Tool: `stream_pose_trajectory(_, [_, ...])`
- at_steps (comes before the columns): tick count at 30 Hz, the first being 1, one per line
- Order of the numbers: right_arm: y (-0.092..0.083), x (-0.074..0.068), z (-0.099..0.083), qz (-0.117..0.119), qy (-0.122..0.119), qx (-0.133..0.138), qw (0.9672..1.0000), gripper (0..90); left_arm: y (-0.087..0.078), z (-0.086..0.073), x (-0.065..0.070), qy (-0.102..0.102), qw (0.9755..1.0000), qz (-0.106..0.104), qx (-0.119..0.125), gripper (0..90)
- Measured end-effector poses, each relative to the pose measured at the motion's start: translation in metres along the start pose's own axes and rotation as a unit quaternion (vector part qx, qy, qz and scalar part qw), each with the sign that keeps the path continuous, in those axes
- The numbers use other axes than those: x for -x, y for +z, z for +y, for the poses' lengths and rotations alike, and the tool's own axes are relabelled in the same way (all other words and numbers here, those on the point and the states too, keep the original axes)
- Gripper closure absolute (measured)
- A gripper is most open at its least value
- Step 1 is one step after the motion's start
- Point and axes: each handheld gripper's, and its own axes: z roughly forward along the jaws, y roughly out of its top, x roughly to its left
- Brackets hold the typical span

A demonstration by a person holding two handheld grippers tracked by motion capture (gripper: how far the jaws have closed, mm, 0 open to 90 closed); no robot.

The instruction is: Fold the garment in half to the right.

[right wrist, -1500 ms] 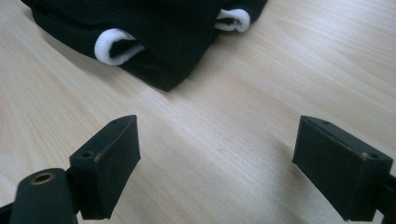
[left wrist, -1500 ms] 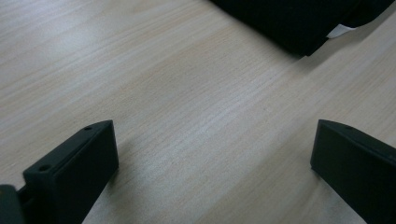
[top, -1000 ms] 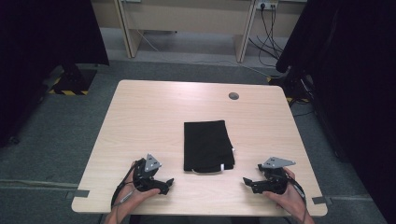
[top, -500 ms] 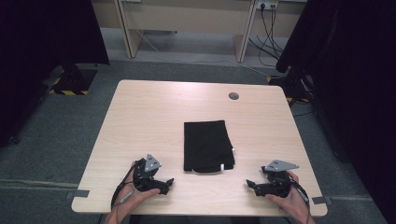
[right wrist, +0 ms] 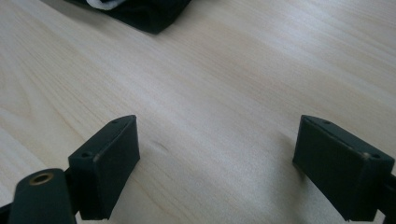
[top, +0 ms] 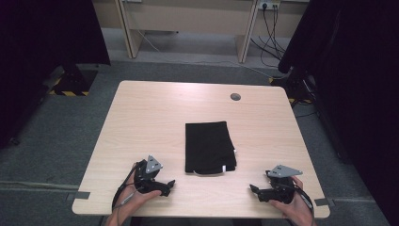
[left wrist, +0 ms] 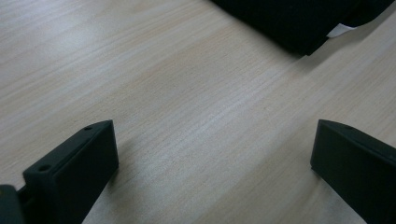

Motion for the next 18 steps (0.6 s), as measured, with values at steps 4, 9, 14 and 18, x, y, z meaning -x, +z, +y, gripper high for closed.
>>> stream_pose_trajectory(4, [-0.0022,-0.0004,-0.0029,-0.001,0.002,0.002,1.0000,14.4,0.0000,0.0000,0.0000,0.000,1.0000,0.000,0.000,0.0])
stream_pose_trajectory(9, [-0.0040,-0.0003,-0.0057,-0.002,0.002,0.005,1.0000,14.2,0.0000,0.0000,0.0000,0.000,1.0000,0.000,0.000,0.0])
stream_pose_trajectory(14, [-0.0049,0.0003,-0.0076,-0.004,0.002,0.009,0.9999,14.1,0.0000,0.0000,0.0000,0.000,1.0000,0.000,0.000,0.0])
stream_pose_trajectory(18, [-0.0055,0.0004,-0.0088,-0.004,0.002,0.011,0.9999,14.0,0.0000,0.0000,0.0000,0.000,1.0000,0.000,0.000,0.0])
